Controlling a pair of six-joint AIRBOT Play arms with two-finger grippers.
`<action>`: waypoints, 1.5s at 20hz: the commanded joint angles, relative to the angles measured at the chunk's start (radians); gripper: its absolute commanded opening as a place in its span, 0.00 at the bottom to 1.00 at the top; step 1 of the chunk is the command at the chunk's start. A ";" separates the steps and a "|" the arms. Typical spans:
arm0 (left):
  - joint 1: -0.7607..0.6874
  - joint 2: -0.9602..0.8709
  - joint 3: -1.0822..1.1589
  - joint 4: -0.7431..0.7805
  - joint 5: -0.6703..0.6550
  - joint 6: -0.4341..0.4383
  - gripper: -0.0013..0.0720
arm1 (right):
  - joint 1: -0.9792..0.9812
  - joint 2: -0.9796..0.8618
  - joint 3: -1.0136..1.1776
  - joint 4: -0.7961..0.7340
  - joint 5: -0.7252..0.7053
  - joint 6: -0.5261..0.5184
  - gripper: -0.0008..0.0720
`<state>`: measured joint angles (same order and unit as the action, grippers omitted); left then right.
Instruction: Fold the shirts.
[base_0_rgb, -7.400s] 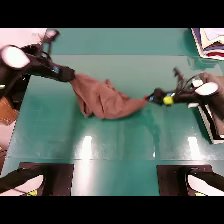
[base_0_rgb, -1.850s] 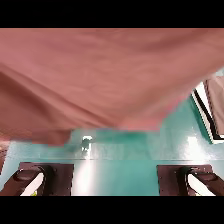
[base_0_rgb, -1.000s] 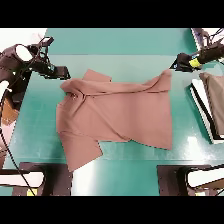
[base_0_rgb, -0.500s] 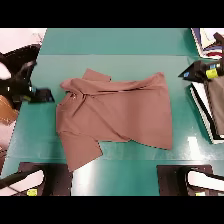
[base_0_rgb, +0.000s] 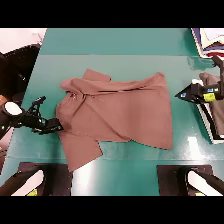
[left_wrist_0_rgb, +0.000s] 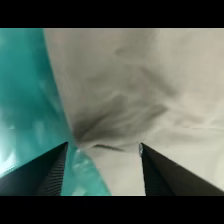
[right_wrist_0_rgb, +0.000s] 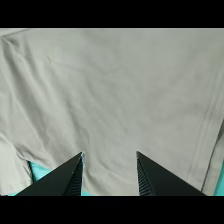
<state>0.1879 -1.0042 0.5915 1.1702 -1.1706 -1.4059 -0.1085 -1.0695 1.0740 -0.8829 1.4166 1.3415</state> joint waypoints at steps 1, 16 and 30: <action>0.001 0.009 -0.063 -0.050 0.071 0.000 0.72 | 0.000 0.052 -0.032 0.000 -0.003 -0.001 0.54; 0.001 0.011 0.079 -0.080 -0.004 0.041 0.05 | -0.001 0.077 -0.531 -0.287 0.031 0.074 0.77; 0.001 0.155 0.176 -0.062 -0.032 0.032 0.05 | 0.001 0.068 -0.494 -0.180 -0.009 0.015 0.04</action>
<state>0.1883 -0.9253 0.7059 1.0920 -1.1908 -1.3563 -0.1066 -1.0824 0.5297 -1.0752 1.3808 1.3701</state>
